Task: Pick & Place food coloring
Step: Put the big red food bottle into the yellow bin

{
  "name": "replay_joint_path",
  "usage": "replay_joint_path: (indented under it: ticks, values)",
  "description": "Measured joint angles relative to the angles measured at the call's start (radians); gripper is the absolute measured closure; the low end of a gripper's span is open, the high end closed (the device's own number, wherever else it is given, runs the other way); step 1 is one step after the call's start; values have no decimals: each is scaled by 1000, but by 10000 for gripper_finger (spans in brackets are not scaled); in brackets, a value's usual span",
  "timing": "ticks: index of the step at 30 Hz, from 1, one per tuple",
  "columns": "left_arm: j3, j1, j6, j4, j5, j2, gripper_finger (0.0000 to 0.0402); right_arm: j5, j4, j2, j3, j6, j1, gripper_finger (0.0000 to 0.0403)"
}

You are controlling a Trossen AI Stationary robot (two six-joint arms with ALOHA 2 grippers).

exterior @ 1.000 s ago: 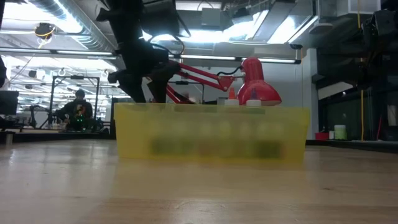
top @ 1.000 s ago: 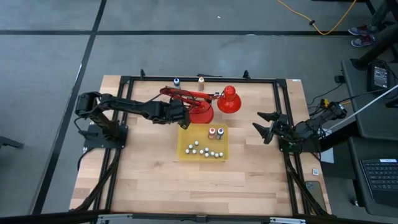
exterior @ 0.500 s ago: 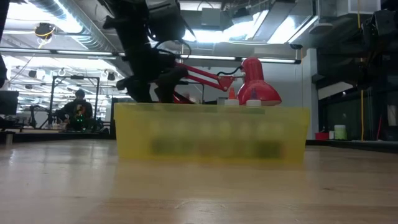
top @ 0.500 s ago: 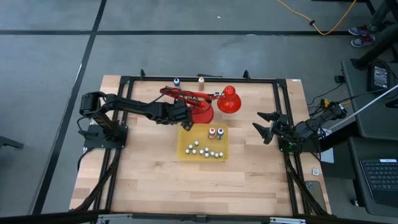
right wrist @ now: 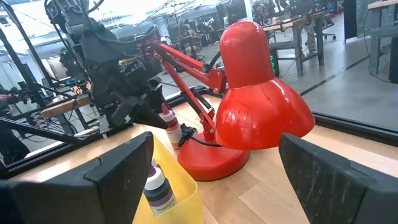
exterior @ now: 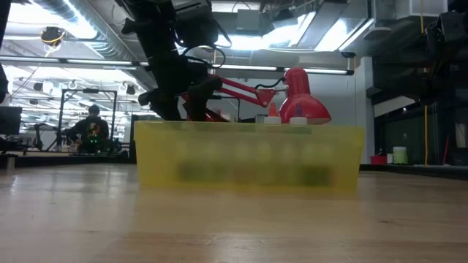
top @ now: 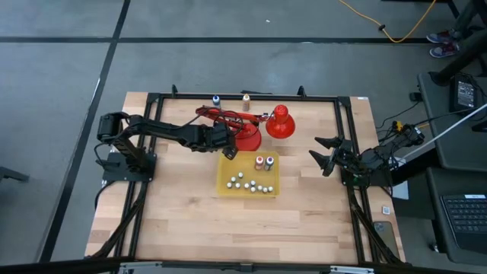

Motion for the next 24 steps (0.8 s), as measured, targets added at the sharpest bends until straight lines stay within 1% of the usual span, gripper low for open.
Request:
replay_joint_path:
  ticks: [3, 11, 16, 19, 24]
  values:
    - [0, 0, 0, 0, 0, 0, 146, 0, 0, 0, 0, 0, 0, 56]
    - [0, 0, -9, -20, 3, -1, 226, 0, 0, 0, 0, 0, 0, 56]
    - [2, 0, -11, -22, -2, -2, 263, 0, 0, 0, 0, 0, 0, 56]
    - [2, 0, -11, -21, 0, -2, 272, 0, 0, 0, 0, 0, 0, 56]
    - [2, 0, -11, -22, 7, -2, 274, 0, 0, 0, 0, 0, 0, 56]
